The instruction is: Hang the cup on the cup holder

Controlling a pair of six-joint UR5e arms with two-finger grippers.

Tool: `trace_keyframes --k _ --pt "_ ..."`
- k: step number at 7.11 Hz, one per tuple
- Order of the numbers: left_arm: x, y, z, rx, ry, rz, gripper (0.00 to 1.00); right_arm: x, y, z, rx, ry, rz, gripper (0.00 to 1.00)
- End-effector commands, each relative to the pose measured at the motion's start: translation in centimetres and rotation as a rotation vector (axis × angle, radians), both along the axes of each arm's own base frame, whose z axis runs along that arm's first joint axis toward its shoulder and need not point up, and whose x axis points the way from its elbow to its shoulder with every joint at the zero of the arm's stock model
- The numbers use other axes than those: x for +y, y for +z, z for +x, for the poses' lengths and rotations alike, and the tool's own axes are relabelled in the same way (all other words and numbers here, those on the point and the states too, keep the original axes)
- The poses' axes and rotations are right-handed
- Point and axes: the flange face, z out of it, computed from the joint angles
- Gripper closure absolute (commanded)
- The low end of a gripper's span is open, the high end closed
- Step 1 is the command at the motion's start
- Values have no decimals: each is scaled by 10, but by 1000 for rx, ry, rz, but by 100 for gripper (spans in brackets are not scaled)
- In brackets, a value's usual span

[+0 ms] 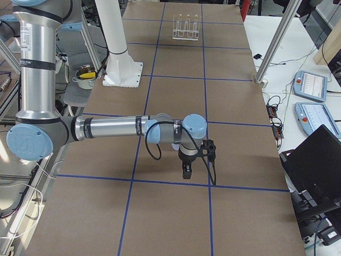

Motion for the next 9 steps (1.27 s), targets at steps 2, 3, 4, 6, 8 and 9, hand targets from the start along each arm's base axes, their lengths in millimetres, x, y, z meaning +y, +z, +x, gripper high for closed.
trace_keyframes --k 2,3,4,6,8,9 --pt "-1 -8 0 1 8 27 2 0 -2 0 -1 0 3 0" --pt "-2 -13 1 7 8 39 2 0 -2 0 -1 0 3 0" --pt "0 -11 0 6 -1 27 2 0 -2 0 -1 0 3 0" --pt "-4 -14 1 3 -16 19 2 0 -2 0 -1 0 3 0" --pt "-5 -16 1 9 -10 28 3 0 -1 -1 -2 -1 1 0" --pt "-2 -16 1 10 -14 21 2 0 -2 -2 -2 -2 2 0"
